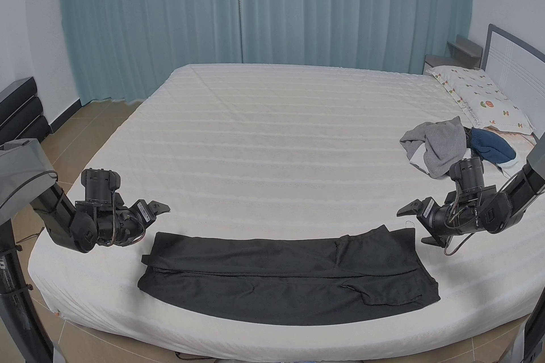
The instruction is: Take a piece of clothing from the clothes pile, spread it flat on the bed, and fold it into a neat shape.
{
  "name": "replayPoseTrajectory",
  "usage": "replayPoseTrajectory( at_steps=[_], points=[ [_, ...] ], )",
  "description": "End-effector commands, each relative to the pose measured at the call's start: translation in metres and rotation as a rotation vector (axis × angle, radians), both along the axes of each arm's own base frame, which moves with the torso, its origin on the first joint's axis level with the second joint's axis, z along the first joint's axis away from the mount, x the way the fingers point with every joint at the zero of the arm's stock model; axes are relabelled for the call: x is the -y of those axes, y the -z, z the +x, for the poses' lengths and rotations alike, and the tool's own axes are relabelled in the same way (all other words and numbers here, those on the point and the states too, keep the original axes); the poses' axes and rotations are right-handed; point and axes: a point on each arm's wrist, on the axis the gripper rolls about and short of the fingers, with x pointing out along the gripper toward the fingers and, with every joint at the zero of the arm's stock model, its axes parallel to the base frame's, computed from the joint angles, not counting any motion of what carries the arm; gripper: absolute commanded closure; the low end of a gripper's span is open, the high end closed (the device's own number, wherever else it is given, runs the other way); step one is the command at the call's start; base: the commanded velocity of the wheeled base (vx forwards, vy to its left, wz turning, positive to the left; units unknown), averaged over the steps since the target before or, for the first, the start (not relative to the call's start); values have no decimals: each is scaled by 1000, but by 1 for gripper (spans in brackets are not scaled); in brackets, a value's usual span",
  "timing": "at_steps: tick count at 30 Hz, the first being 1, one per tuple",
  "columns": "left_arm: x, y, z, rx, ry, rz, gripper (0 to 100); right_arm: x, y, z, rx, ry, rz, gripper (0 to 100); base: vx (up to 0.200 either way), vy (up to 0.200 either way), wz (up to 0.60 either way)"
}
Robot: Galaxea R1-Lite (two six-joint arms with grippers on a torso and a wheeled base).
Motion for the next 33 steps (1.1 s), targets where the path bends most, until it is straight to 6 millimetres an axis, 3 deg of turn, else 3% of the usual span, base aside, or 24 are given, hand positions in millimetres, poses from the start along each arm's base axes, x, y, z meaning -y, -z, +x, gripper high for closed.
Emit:
replayPoseTrajectory(
  at_steps=[1,6,18,19,33],
  points=[
    [0,26,23,-38,-29,-9,0,18,18,9,4,30,25,0,0,0,0],
    [4,35,26,-54,-26,-16,0,19,32,10,-9,24,32,0,0,0,0],
    [5,44,24,-81,-29,-18,0,19,33,6,-18,30,38,0,0,0,0],
    [5,44,24,-82,-30,-17,100,19,33,7,-18,32,38,0,0,0,0],
    [-3,42,28,-77,-138,-63,100,20,45,16,2,35,42,0,0,0,0]
  ],
)
